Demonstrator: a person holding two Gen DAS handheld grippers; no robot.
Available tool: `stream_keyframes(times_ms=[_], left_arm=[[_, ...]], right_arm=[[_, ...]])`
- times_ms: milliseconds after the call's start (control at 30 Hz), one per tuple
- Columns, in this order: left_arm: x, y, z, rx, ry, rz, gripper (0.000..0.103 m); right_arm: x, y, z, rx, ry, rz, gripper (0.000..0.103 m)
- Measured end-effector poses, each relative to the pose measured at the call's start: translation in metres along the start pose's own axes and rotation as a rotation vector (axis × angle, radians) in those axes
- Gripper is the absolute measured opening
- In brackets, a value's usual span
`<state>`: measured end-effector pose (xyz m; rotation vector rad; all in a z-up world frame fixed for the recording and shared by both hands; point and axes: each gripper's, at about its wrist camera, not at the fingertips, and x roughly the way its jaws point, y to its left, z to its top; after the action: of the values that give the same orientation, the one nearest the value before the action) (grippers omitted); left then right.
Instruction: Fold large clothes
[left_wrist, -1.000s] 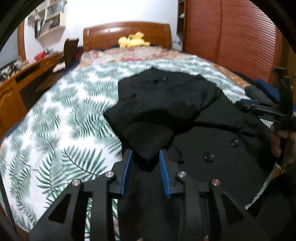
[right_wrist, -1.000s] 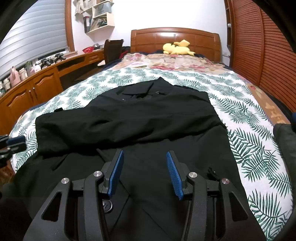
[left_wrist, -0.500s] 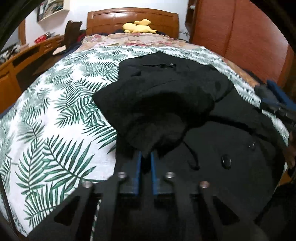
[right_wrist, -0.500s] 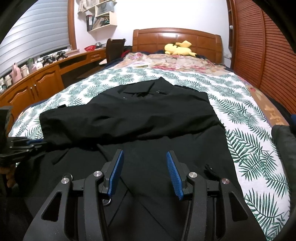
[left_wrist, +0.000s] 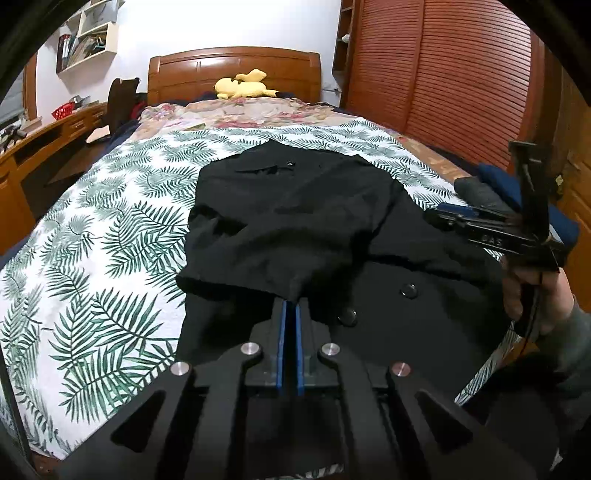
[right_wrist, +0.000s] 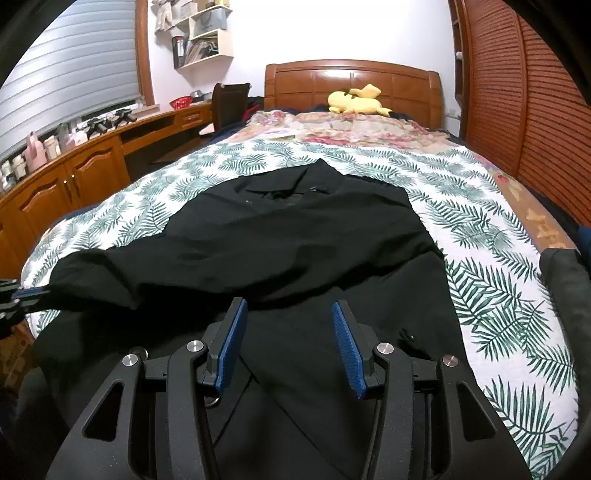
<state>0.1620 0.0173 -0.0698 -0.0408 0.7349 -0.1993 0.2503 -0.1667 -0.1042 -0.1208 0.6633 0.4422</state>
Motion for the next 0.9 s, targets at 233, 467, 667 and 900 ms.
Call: stream_keyframes(times_ms=[233, 467, 667, 900], left_arm=[[-0.007, 0.005, -0.009, 0.017, -0.005, 0.031, 0.019], [-0.004, 0.025, -0.027, 0.002, 0.018, 0.078, 0.024], [-0.002, 0.038, -0.040, -0.017, 0.029, 0.104, 0.025], [0.000, 0.051, -0.049, -0.029, 0.042, 0.123, 0.026]], right_arm=[[0.023, 0.017, 0.009, 0.000, 0.015, 0.057, 0.048], [0.059, 0.064, 0.012, -0.040, 0.057, 0.179, 0.048], [0.079, 0.096, 0.011, -0.084, 0.084, 0.215, 0.048], [0.110, 0.110, -0.003, -0.133, 0.219, 0.218, 0.049]])
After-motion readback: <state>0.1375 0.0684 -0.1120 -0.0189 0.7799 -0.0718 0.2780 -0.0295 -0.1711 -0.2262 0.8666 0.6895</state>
